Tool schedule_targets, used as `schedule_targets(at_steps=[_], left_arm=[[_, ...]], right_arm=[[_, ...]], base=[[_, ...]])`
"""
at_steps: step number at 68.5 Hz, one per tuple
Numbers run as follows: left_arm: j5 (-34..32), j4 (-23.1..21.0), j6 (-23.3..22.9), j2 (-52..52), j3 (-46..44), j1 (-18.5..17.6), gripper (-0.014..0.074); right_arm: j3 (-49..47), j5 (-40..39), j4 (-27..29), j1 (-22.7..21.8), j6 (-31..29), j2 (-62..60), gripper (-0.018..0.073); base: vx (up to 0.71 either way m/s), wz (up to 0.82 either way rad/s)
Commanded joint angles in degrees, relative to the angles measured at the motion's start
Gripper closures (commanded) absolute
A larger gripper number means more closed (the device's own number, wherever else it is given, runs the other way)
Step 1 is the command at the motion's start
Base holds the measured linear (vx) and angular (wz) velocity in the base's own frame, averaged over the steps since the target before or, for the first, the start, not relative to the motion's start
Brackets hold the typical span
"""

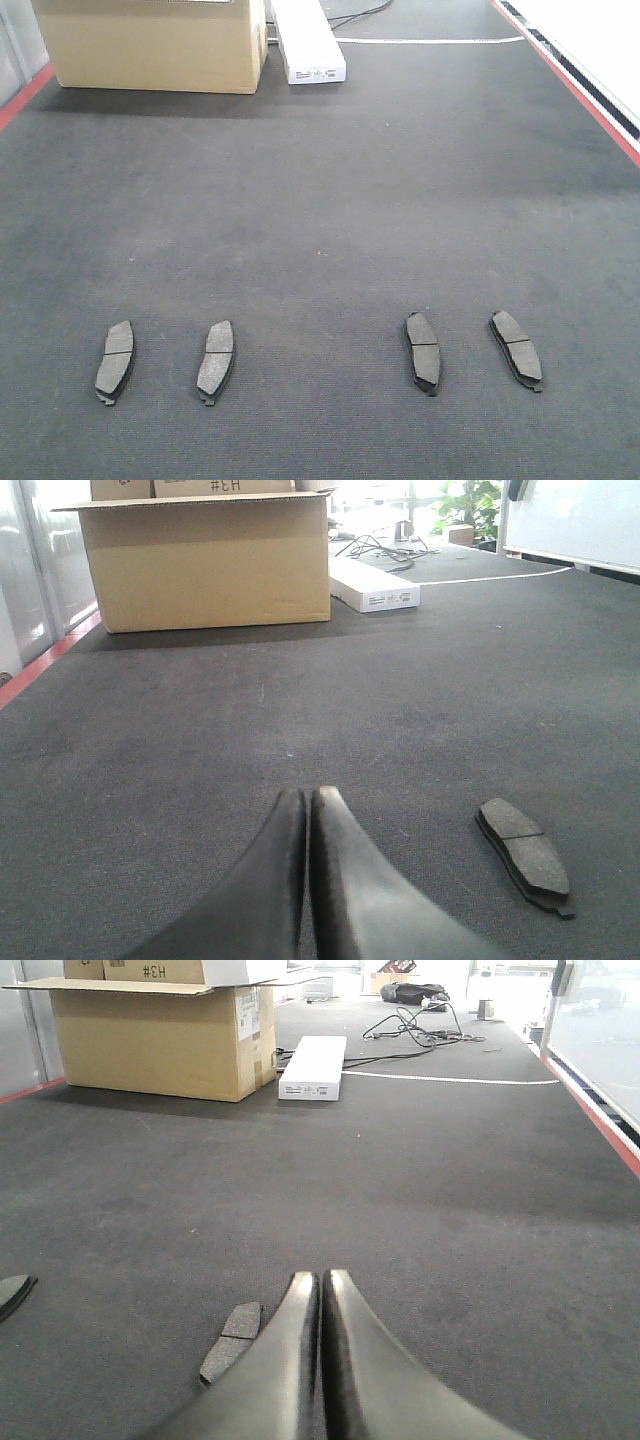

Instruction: Move and align brake pads A on conveyor

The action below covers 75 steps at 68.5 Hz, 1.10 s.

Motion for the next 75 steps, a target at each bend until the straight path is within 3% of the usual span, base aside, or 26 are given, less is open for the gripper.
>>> schedule_targets(at_steps=[1,62,67,75], left_arm=[[-3.95,-0.42,-0.66,-0.91,1.05,0.06,0.0603],[-3.89,-0.43,-0.66,-0.86,1.0,0.06,0.0603],[-3.89,-0.43,-0.66,-0.86,1.0,0.06,0.0603],[-3.89,-0.43,-0.66,-0.86,1.0,0.06,0.0603]], right_arm=[[-1.44,-3.71,-0.86,-0.04,-0.31,1.32,0.0571],[-1.44,-3.72,-0.91,-0.04,-0.31,1.32,0.0571],[-0.87,-4.07,-1.0,-1.05,-0.31,1.32,0.0571],[0.75,-5.63,-0.95,-7.01,-1.31,1.32,0.0571]], base=[[0.0,0.0],[0.0,0.0],[0.0,0.0],[0.0,0.0]])
